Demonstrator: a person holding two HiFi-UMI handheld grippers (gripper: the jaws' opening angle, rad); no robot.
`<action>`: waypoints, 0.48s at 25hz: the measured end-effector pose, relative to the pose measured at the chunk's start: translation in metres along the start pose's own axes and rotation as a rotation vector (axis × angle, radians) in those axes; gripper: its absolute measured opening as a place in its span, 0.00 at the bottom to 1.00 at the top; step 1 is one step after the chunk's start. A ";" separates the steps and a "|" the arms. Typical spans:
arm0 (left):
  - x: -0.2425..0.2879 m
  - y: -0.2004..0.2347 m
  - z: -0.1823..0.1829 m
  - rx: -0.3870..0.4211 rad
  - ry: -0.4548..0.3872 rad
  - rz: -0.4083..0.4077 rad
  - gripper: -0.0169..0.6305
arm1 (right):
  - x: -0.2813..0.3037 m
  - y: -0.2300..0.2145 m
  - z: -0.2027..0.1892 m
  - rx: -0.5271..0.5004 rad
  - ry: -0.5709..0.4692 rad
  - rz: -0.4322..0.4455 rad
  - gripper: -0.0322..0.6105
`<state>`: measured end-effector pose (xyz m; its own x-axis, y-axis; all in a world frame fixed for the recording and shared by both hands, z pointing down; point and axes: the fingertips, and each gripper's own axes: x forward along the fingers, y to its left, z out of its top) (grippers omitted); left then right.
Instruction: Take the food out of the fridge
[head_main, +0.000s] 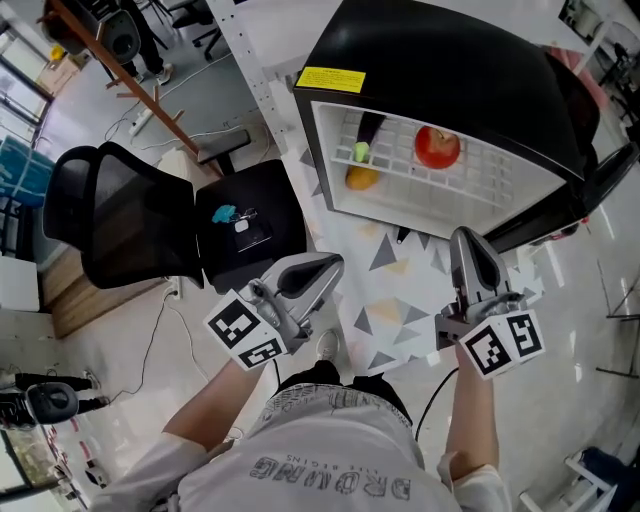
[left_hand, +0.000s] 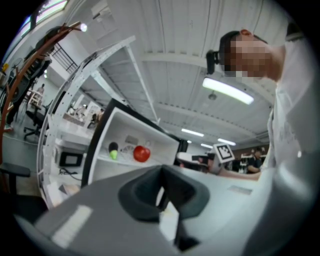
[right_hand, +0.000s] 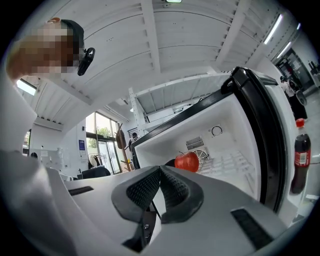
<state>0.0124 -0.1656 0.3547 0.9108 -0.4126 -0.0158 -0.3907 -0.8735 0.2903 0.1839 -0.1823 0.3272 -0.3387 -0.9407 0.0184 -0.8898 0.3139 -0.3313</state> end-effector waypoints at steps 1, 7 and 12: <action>0.001 0.000 0.000 0.000 0.000 0.005 0.04 | 0.002 -0.002 0.001 -0.002 0.000 0.004 0.05; 0.001 0.000 -0.002 -0.001 -0.004 0.037 0.04 | 0.021 -0.006 0.006 -0.006 -0.001 0.038 0.05; -0.002 0.004 -0.004 -0.008 -0.006 0.058 0.04 | 0.038 -0.009 0.010 -0.018 0.001 0.051 0.11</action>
<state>0.0096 -0.1672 0.3592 0.8856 -0.4644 -0.0040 -0.4422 -0.8458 0.2986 0.1825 -0.2227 0.3214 -0.3845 -0.9231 0.0028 -0.8766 0.3641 -0.3148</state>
